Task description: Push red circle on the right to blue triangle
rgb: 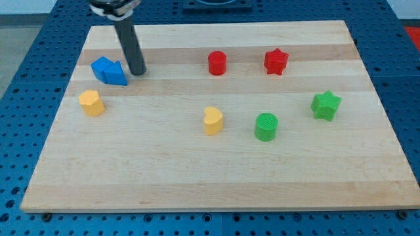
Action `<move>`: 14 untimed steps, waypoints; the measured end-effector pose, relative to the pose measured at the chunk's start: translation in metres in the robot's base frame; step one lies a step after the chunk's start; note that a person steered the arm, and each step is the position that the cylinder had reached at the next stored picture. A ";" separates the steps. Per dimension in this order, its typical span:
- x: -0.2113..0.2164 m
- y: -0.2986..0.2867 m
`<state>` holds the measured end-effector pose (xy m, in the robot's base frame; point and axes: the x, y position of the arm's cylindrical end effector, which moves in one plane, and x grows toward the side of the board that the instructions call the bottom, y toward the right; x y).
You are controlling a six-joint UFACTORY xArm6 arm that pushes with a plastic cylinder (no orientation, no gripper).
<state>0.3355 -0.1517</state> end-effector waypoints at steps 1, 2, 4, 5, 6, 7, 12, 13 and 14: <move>-0.027 0.039; -0.055 0.100; -0.041 0.206; -0.014 0.169; 0.009 0.104; 0.014 0.058; 0.051 0.020; 0.052 0.026; 0.047 0.067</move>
<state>0.3822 -0.0845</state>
